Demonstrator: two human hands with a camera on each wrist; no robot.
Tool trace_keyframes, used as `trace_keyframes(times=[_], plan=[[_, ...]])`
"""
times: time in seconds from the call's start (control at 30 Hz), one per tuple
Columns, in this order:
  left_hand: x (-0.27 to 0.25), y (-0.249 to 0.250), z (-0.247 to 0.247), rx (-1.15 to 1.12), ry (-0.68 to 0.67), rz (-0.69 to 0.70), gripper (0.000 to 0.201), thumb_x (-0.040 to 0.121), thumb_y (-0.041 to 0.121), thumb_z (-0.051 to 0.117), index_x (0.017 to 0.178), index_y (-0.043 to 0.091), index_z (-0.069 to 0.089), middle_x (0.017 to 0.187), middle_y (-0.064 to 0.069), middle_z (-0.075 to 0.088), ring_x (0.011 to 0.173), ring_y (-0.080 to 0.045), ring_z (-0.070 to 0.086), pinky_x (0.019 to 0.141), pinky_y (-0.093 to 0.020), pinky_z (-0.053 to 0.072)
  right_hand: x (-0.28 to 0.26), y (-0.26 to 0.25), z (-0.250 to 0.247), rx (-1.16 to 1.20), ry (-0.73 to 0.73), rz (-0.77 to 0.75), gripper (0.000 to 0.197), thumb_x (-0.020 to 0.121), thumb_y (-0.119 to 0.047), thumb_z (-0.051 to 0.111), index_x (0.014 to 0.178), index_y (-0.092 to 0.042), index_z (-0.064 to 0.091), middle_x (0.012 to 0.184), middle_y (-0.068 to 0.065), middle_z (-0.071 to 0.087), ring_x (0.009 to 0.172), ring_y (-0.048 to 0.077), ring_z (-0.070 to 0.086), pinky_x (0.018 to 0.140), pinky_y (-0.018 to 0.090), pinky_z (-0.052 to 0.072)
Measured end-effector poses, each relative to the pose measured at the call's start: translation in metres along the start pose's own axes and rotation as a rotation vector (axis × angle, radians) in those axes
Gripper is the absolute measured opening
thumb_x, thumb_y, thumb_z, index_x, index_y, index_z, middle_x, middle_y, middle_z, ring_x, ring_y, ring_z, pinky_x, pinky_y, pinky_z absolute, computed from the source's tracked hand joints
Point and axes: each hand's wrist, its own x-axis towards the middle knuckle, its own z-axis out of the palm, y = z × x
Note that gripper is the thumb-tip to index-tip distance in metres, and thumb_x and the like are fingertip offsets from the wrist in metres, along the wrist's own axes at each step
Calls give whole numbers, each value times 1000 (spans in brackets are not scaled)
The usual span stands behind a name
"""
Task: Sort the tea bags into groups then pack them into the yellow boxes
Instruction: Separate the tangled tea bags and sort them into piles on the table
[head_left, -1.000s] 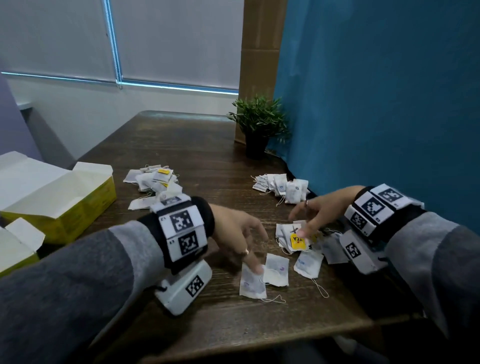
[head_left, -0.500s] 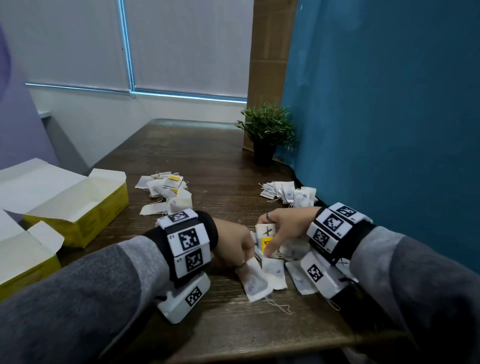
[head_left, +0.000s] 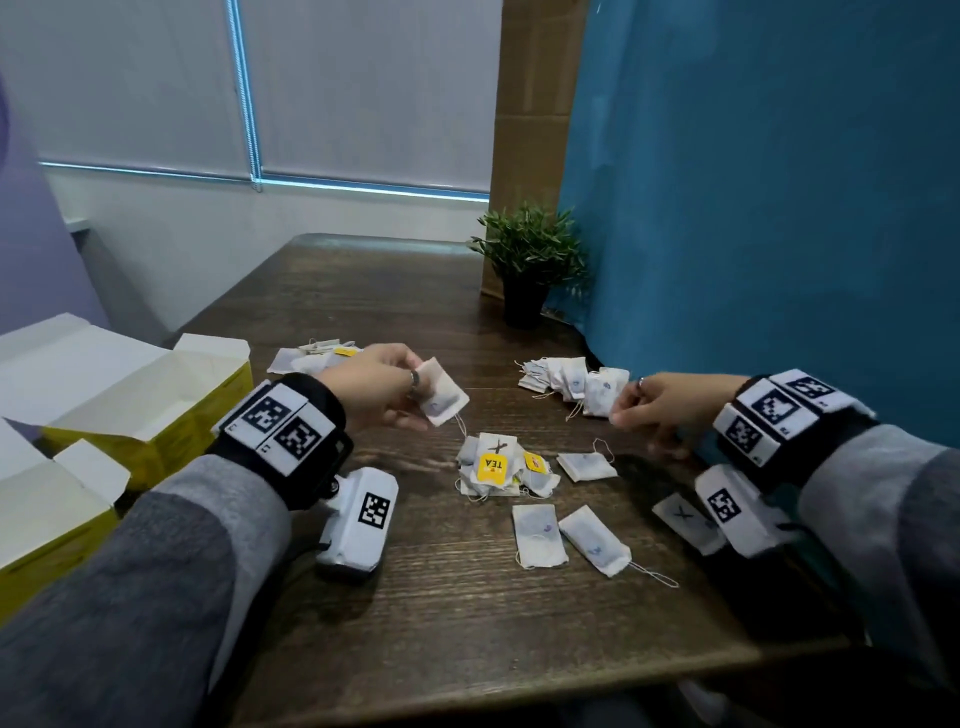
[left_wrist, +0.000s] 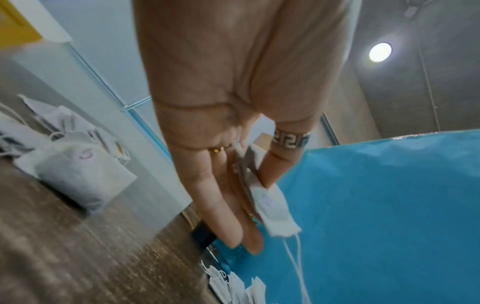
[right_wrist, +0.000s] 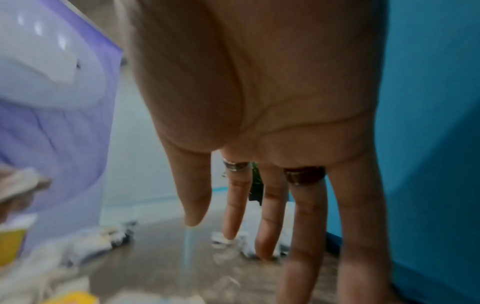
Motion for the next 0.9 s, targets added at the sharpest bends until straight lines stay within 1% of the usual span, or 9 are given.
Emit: trace_keyframes(times=[0.07, 0.1, 0.17, 0.23, 0.37, 0.5, 0.67, 0.8, 0.9], plan=[[1, 0, 0, -81, 19, -20, 16, 92, -6, 43, 85, 7, 48, 71, -12, 58, 43, -11, 62, 51, -31, 57, -7, 14, 4, -184, -14, 115, 25, 91, -40, 55, 94, -15, 53, 81, 4, 59, 52, 13, 60, 42, 22, 45], [1, -1, 0, -121, 19, -32, 14, 92, -6, 43, 89, 6, 49, 76, -15, 60, 49, -15, 65, 52, -32, 57, -9, 19, 6, -364, -31, 160, 32, 91, -47, 51, 95, -15, 54, 87, 3, 62, 58, 8, 60, 47, 19, 44], [1, -2, 0, -170, 9, -49, 14, 92, -6, 43, 95, 5, 51, 81, -17, 61, 60, -21, 67, 52, -33, 58, -14, 22, 12, -672, -90, 223, 52, 89, -60, 41, 104, -13, 54, 104, 2, 63, 82, 11, 55, 65, 21, 40], [-1, -5, 1, -182, 7, -54, 15, 91, -7, 43, 94, 5, 52, 80, -15, 60, 60, -21, 66, 50, -31, 58, -18, 17, 16, -751, -148, 258, 58, 87, -67, 36, 107, -14, 49, 105, 0, 58, 89, 13, 51, 62, 22, 37], [-1, -10, 0, -201, -7, -60, 17, 91, -7, 44, 92, 6, 55, 78, -14, 61, 54, -18, 67, 51, -31, 58, -17, -4, 24, -426, -266, 200, 44, 87, -55, 51, 101, -14, 47, 85, 1, 59, 58, 6, 60, 47, 14, 46], [-1, -12, -4, -200, -9, -45, 19, 90, -9, 44, 90, 6, 55, 84, -15, 60, 70, -25, 62, 51, -32, 59, -6, -25, 44, -8, -367, 106, 41, 73, -36, 76, 99, -16, 51, 97, 14, 62, 81, 26, 64, 66, 40, 59], [2, -14, -12, -232, 1, -37, 16, 90, -7, 46, 94, 6, 55, 88, -16, 61, 73, -24, 64, 53, -31, 59, 2, -51, 60, 191, -360, -146, 31, 77, -11, 74, 102, -14, 56, 84, 4, 57, 76, 15, 61, 68, 33, 60], [5, -18, -17, -275, 29, -20, 15, 90, -5, 50, 99, 6, 56, 87, -16, 63, 62, -19, 68, 53, -28, 58, 1, -60, 58, -29, -382, -212, 40, 74, -15, 78, 107, -19, 55, 90, 1, 54, 74, 9, 56, 59, 22, 56], [8, -19, -17, -292, 14, -6, 28, 89, -10, 50, 110, 7, 57, 93, -14, 62, 77, -21, 64, 62, -27, 57, 5, -65, 66, -155, -404, -215, 42, 74, -12, 77, 106, -20, 50, 81, -2, 58, 64, 8, 57, 51, 17, 50]])
